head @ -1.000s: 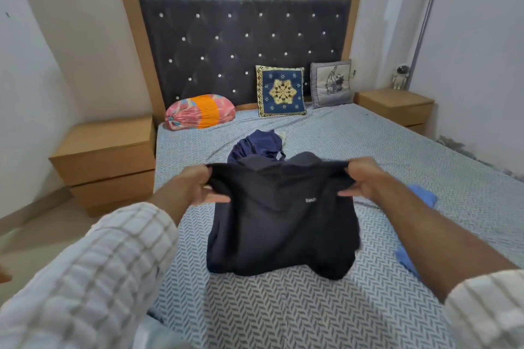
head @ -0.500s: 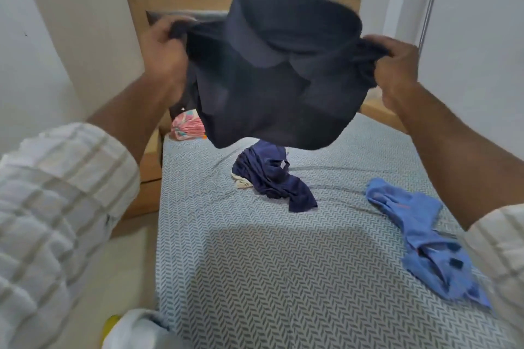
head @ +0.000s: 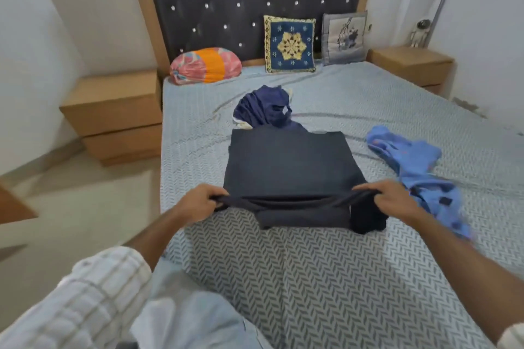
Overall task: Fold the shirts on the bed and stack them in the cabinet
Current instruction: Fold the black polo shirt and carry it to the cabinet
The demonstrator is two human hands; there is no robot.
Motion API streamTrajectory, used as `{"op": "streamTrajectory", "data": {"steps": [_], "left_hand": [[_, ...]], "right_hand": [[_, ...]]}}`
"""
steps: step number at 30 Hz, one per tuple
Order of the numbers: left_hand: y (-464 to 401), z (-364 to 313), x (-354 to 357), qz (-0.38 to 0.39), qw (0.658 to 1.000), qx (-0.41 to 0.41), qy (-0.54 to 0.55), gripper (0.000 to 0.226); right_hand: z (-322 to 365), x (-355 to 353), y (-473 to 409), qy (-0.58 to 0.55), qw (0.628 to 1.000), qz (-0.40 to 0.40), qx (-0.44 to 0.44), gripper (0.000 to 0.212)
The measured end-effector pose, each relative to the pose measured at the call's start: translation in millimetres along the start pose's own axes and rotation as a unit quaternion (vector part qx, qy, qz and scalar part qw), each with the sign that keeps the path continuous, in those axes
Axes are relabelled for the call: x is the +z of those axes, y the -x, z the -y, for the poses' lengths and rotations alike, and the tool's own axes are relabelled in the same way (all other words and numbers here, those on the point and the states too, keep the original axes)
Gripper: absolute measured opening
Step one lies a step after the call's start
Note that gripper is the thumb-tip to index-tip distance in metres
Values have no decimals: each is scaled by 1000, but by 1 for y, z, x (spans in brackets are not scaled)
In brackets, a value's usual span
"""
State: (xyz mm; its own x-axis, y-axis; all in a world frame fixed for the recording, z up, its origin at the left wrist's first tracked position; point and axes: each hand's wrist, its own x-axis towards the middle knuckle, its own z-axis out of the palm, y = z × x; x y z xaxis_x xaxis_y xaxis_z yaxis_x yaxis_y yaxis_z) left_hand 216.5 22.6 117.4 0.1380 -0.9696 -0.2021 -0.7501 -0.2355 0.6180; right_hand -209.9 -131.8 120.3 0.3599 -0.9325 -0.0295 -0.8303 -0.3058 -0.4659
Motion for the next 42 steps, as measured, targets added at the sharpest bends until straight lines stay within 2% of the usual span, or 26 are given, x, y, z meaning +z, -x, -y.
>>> {"op": "streamTrajectory", "data": {"steps": [2,5,8,11,13,14,16,17,19,20,21,23,26,30,32,35,37,38,40,42], "left_hand": [[12,14,24,62,998,-12,-6,33],[29,24,54,143,989,-22,-37,29],[41,29,75,200,976,-33,-86,36],[49,26,95,229,960,-34,-160,34],[54,17,104,228,945,-7,-235,29],[56,9,107,230,925,-3,-302,32],[65,-7,122,215,879,21,-425,53],[71,-17,129,180,870,67,-454,59],[78,-34,146,101,864,220,-442,55],[80,-42,154,99,858,278,-419,49],[83,-51,163,126,856,298,-402,45],[88,-62,181,179,859,263,-402,49],[91,-66,202,188,861,202,-428,61],[91,-73,197,210,892,175,-360,41],[96,-73,196,254,894,184,-319,30],[99,-68,200,307,889,183,-287,26],[94,-67,204,337,886,151,-282,31],[91,-67,205,347,884,139,-281,39],[86,-71,208,344,884,132,-288,49],[80,-73,213,309,895,141,-288,51]], "right_hand": [[-24,24,17,12,999,45,-3,55],[-49,51,49,29,992,121,7,64],[-59,66,77,45,981,186,12,60],[-64,82,96,102,965,240,18,69],[-63,96,108,215,950,226,34,80],[-58,101,114,247,950,191,31,93],[-43,105,139,242,965,91,-41,114],[-37,109,153,217,970,36,-104,114],[-28,123,176,191,954,-41,-226,101],[-24,129,181,192,944,-51,-263,90],[-21,136,183,204,937,-42,-279,80],[-19,148,182,238,932,-11,-273,63],[-18,158,175,253,938,-10,-235,53],[-15,150,168,228,936,2,-268,31],[-13,140,172,173,941,45,-287,28],[-13,133,188,138,933,140,-300,32],[-19,134,195,103,934,196,-279,36],[-23,133,195,50,943,204,-258,34],[-28,131,189,-90,968,144,-186,20],[-37,128,174,-160,986,-1,-55,5]]}}
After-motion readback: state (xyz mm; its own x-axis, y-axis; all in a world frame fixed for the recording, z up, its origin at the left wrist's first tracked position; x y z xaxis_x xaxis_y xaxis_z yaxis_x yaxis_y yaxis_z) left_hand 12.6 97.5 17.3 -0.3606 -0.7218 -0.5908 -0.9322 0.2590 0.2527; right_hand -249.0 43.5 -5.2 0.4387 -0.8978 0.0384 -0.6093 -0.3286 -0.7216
